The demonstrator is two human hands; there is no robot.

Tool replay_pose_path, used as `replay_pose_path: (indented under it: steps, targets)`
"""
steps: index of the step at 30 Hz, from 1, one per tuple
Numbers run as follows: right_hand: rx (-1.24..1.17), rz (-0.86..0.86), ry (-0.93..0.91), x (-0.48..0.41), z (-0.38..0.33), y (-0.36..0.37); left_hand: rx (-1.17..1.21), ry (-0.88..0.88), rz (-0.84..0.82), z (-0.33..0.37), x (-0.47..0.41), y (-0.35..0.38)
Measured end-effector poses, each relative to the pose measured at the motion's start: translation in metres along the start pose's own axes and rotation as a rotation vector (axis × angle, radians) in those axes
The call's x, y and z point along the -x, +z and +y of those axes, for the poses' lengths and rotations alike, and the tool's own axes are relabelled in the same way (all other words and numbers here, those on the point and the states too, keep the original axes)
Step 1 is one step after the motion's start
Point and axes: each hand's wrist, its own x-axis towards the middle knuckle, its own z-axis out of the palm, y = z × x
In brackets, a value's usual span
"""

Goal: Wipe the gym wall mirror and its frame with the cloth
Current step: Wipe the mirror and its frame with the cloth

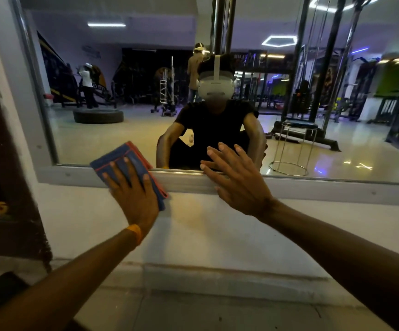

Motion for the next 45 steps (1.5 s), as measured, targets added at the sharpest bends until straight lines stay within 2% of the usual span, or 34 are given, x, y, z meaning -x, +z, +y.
replay_pose_path:
  steps: [3,5,7,10,13,16,19,22,24,26,29,34,37,39,41,45]
  targets:
    - [-0.015,0.002,0.044,-0.008,-0.013,0.003,0.081,-0.03,-0.04,0.035,0.018,0.015]
    - [-0.024,0.019,0.088,-0.007,-0.016,0.006,0.087,-0.036,-0.046,0.033,0.011,0.015]
    - [-0.034,0.043,0.101,-0.003,-0.015,0.01,0.044,-0.029,-0.007,0.006,-0.011,0.003]
    - [-0.051,0.091,0.091,0.0,-0.016,0.014,0.004,-0.149,0.104,-0.05,-0.058,-0.027]
    - [-0.058,0.102,0.088,-0.004,-0.023,0.016,-0.017,-0.173,0.118,-0.064,-0.069,-0.04]
    - [-0.046,0.104,0.046,-0.016,-0.035,0.02,0.015,-0.101,0.088,-0.03,-0.038,-0.023]
    - [-0.046,0.111,0.008,-0.026,-0.052,0.029,0.01,0.088,-0.037,0.004,0.006,-0.002]
    - [-0.048,0.115,-0.003,-0.024,-0.055,0.036,-0.005,0.191,-0.051,-0.007,0.004,-0.003]
    - [-0.06,0.13,0.0,-0.022,-0.05,0.036,-0.04,0.149,0.015,-0.036,-0.026,-0.016]
    - [-0.046,0.137,-0.019,-0.021,-0.044,0.033,-0.05,-0.005,0.109,-0.074,-0.061,-0.036]
    - [-0.026,0.133,-0.093,-0.026,-0.041,0.029,-0.029,-0.099,0.131,-0.102,-0.084,-0.056]
    - [0.006,0.105,-0.128,-0.046,-0.048,0.03,0.025,-0.073,0.122,-0.046,-0.04,-0.019]
    - [0.056,0.076,-0.198,-0.043,-0.036,0.031,0.005,0.085,0.057,-0.007,-0.006,0.002]
    - [0.102,0.07,-0.234,-0.041,-0.027,0.031,-0.015,0.166,0.027,-0.006,0.002,0.002]
    - [0.098,0.088,-0.216,-0.04,-0.027,0.032,-0.006,0.122,0.034,-0.027,-0.013,-0.007]
    - [0.073,0.151,-0.208,-0.052,-0.04,0.035,0.001,-0.134,0.109,-0.089,-0.07,-0.047]
